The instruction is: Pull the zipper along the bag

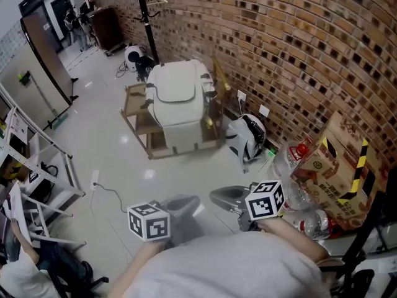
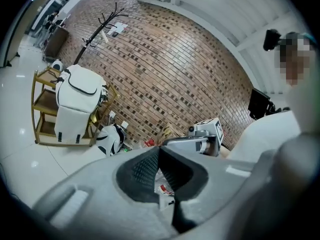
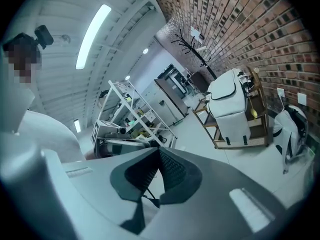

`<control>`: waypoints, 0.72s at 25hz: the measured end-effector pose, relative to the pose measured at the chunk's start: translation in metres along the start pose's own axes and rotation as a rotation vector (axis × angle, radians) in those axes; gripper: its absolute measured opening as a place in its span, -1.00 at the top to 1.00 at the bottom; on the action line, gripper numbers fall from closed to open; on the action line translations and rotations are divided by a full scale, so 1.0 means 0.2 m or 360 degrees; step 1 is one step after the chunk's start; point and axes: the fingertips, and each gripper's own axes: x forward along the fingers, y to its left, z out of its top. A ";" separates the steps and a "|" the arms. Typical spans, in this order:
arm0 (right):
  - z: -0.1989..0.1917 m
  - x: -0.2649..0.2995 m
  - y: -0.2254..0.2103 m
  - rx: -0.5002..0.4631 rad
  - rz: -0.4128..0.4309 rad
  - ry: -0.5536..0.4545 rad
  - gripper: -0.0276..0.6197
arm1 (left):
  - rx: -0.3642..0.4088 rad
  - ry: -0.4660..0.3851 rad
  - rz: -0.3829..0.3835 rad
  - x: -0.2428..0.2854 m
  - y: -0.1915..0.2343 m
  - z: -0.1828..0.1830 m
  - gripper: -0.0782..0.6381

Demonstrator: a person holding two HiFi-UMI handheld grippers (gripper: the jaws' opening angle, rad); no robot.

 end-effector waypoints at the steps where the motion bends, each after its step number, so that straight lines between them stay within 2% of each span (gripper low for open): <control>1: 0.02 0.03 -0.03 0.0001 -0.0005 0.0002 0.92 | -0.0003 0.0003 -0.0013 0.01 0.04 0.02 0.78; 4: 0.12 0.13 -0.14 0.0004 -0.0033 0.0009 0.92 | -0.0015 0.0000 -0.0051 0.05 0.19 0.13 0.78; 7: 0.22 0.24 -0.26 0.0024 -0.0069 0.0051 0.92 | -0.0077 -0.0013 -0.0071 0.07 0.38 0.25 0.78; 9: 0.31 0.37 -0.35 0.0048 -0.0081 0.0062 0.85 | -0.0106 -0.0012 -0.0072 0.07 0.55 0.35 0.78; 14: 0.64 0.73 -0.58 0.0109 -0.0090 0.0077 0.83 | -0.0145 -0.0002 -0.0125 0.03 0.95 0.68 0.78; 18: 0.92 1.04 -0.71 0.0106 -0.0100 0.0092 0.80 | -0.0159 -0.0043 -0.0111 -0.07 1.30 0.98 0.78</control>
